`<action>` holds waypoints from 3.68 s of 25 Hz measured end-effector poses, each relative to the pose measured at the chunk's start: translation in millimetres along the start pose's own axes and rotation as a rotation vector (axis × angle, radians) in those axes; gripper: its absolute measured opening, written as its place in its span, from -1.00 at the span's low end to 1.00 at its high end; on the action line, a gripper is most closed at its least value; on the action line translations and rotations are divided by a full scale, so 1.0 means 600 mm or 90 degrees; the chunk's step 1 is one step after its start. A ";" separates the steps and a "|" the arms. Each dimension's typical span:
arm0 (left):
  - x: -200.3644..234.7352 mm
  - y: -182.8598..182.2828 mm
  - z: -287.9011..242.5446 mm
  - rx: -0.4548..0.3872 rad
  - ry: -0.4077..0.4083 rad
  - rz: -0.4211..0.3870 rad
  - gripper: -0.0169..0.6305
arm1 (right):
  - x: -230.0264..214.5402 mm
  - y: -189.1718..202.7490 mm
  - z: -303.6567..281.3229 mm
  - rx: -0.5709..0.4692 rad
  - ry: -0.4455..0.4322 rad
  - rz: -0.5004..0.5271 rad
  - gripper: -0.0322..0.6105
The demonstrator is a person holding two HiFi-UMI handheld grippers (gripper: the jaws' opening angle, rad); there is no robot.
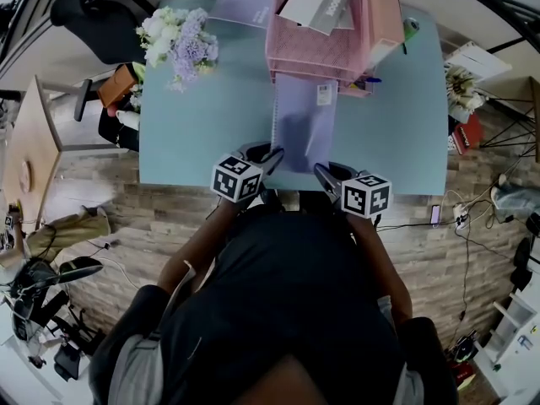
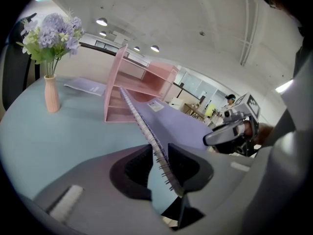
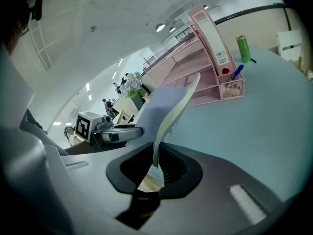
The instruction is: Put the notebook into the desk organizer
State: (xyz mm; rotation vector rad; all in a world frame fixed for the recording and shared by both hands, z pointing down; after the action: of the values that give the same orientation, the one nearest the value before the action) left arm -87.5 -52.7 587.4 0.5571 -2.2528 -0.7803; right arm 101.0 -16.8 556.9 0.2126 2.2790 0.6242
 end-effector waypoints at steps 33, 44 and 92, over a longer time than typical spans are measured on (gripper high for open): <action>0.107 -0.062 -0.097 0.001 -0.010 0.077 -0.42 | -0.112 -0.090 -0.057 -0.066 -0.065 -0.229 -0.80; 0.136 -0.086 -0.095 -0.031 -0.039 0.057 -0.36 | -0.167 -0.139 -0.084 -0.095 -0.072 -0.302 -0.80; 0.136 -0.083 -0.014 -0.077 -0.065 0.048 -0.36 | -0.227 -0.255 -0.142 -0.120 0.209 -0.030 -0.17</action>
State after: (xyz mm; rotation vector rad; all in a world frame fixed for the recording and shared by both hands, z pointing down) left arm -128.4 -138.8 596.4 0.3806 -2.2864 -0.9169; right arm 141.7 -226.2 617.5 -0.0397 2.5081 0.8979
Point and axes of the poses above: the fingertips, and each gripper's own axes: z backward along the fingers, x to its left, y out of its underside, the point moved 6 cm from there along z, backward along the fingers, and after that the axes turned 1 degree about x, right-handed, at the moved point
